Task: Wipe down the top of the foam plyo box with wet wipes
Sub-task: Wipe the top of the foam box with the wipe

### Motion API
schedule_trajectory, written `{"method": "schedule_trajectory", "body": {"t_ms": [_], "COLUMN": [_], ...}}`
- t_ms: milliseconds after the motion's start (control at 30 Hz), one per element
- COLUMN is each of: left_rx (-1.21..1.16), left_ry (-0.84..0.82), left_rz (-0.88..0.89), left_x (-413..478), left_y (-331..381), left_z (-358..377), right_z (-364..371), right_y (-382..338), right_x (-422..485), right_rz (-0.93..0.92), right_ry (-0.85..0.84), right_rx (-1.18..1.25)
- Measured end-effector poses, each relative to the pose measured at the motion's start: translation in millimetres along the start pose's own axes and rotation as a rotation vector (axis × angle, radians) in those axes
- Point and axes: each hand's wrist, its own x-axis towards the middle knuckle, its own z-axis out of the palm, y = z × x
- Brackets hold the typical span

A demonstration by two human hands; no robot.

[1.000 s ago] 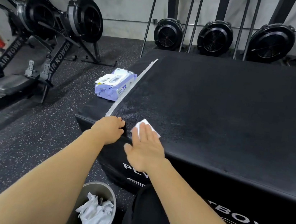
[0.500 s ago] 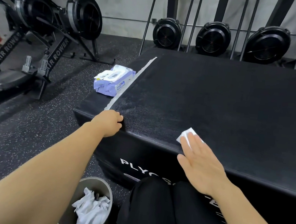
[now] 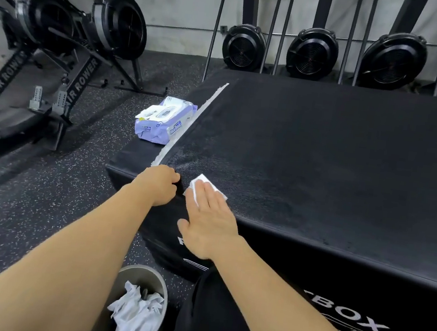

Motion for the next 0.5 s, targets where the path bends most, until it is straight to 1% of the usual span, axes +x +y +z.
{"method": "schedule_trajectory", "body": {"t_ms": [100,167,267,367,500], "left_rx": [0.006,0.003,-0.044,-0.001,0.016], "left_ry": [0.011,0.026,0.059,0.070,0.091], "left_rz": [-0.025,-0.038,-0.087,-0.103,-0.135], "left_x": [-0.7,-1.2,-1.2,-1.1,-6.9], "left_y": [3.7,7.0,12.2,18.5,30.4], "left_z": [-0.4,0.7,4.8,5.2,2.5], "right_z": [-1.2,-0.4,4.6,7.8,9.9], "right_y": [20.2,43.4,86.0,116.2,111.8], "right_x": [-17.2,-41.1,-90.7,-133.2,-139.6], "right_rz": [-0.068,-0.071,-0.025,0.053,0.114], "right_ry": [0.029,0.051,0.085,0.108,0.117], "right_rx": [-0.012,0.004,-0.014,-0.049,0.000]}}
